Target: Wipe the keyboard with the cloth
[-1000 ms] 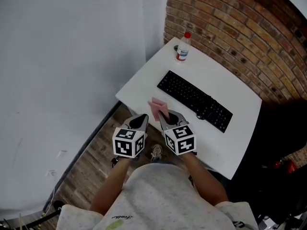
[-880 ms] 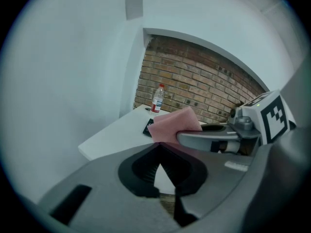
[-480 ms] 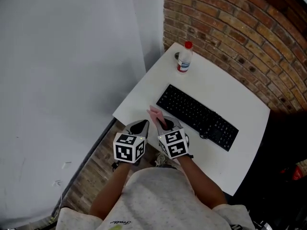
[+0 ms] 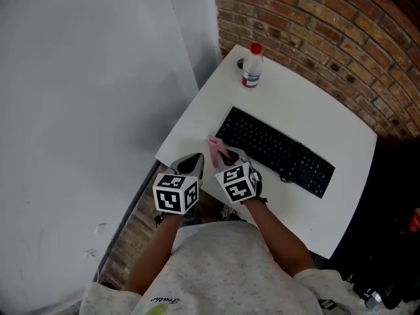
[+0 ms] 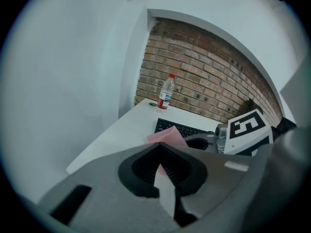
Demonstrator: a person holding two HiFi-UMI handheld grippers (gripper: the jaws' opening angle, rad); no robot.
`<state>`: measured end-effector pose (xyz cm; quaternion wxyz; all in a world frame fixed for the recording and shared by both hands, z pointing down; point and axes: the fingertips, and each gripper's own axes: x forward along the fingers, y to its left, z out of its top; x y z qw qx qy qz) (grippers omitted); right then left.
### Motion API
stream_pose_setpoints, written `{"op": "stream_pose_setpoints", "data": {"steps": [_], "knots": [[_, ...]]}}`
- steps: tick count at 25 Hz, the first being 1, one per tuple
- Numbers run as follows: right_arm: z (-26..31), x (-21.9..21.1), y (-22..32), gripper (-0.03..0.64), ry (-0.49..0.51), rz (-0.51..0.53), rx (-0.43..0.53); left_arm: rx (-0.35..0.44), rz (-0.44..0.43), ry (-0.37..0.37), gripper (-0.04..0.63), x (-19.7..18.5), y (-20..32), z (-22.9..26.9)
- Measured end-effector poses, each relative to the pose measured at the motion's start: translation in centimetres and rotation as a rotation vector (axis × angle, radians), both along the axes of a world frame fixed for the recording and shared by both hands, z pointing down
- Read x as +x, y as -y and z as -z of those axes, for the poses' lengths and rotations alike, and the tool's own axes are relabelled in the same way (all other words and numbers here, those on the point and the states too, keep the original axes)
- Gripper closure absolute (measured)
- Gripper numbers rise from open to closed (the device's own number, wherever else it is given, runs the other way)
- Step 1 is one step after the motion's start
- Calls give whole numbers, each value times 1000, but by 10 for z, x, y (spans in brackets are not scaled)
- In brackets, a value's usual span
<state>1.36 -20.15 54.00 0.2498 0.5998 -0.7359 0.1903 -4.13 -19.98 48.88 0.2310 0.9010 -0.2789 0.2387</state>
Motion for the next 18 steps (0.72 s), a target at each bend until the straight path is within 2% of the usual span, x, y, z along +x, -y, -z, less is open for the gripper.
{"op": "stream_pose_setpoints", "data": {"steps": [9, 18], "knots": [[-7, 9, 10, 594, -79, -100, -26, -26, -150, 4, 598, 11, 20, -5], [-9, 19, 4, 592, -65, -243, -53, -43, -306, 12, 598, 27, 24, -7]]}}
